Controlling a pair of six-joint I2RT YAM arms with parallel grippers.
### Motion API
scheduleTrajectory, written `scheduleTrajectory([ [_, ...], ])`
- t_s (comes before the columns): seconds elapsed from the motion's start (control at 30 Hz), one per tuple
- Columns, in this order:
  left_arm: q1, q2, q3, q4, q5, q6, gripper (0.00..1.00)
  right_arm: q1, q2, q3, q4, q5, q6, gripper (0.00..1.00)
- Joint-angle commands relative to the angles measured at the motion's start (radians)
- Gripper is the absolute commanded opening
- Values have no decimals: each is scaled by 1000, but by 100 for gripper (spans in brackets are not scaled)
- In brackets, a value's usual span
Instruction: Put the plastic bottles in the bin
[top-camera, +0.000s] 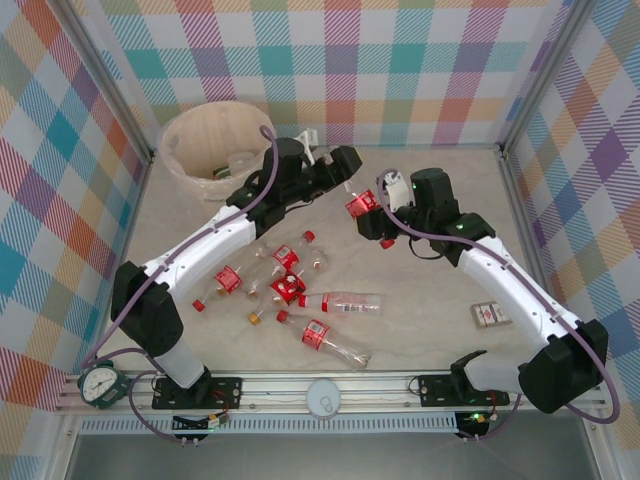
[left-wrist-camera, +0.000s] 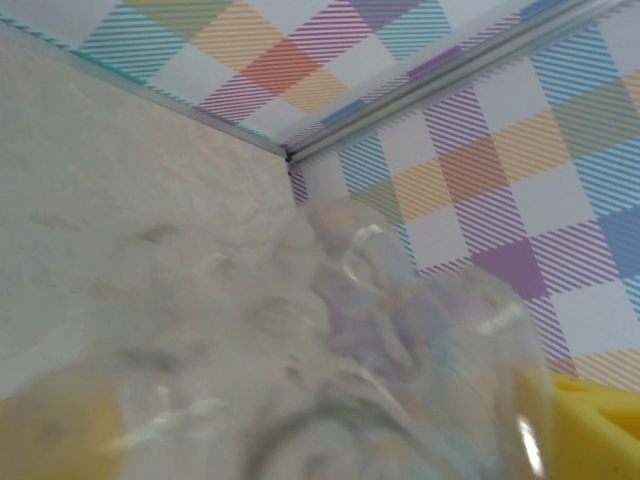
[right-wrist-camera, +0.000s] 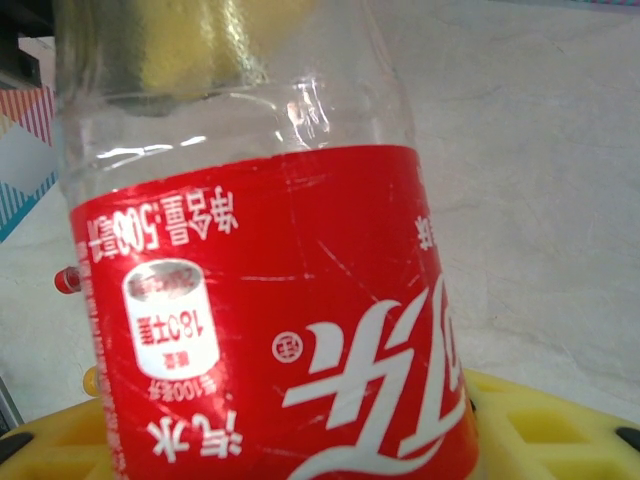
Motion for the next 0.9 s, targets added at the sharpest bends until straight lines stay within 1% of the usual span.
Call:
scheduleTrajectory([
  [0.0,-10,2,22,52,10,-11,81,7,16,4,56,-29,6,57],
  [0.1,-10,2,28,45,3,-8,68,7,24,8,43,-18,-5,57],
  [0.17,-10,5,38,39,5,-5,62,7,25,7,39,-13,-11,57],
  [0.27,-9,10,44,33,6,0,57,8,25,5,44,-12,-13,59],
  [0.37,-10,13,43,32,5,4,55,8,26,6,44,-16,-15,63],
  [0.4,-10,13,45,29,2,8,54,7,27,7,41,-17,-20,67],
  [0.43,-8,13,48,22,-1,13,53,7,27,9,35,-16,-27,73],
  [0.53,-6,13,65,-11,-17,44,52,7,21,26,-2,10,-54,100],
  [0.73,16,18,89,-43,-21,72,52,6,-33,47,-59,48,-117,99],
  [0.87,36,35,150,-106,-31,142,52,-17,-82,61,-90,87,-123,99],
])
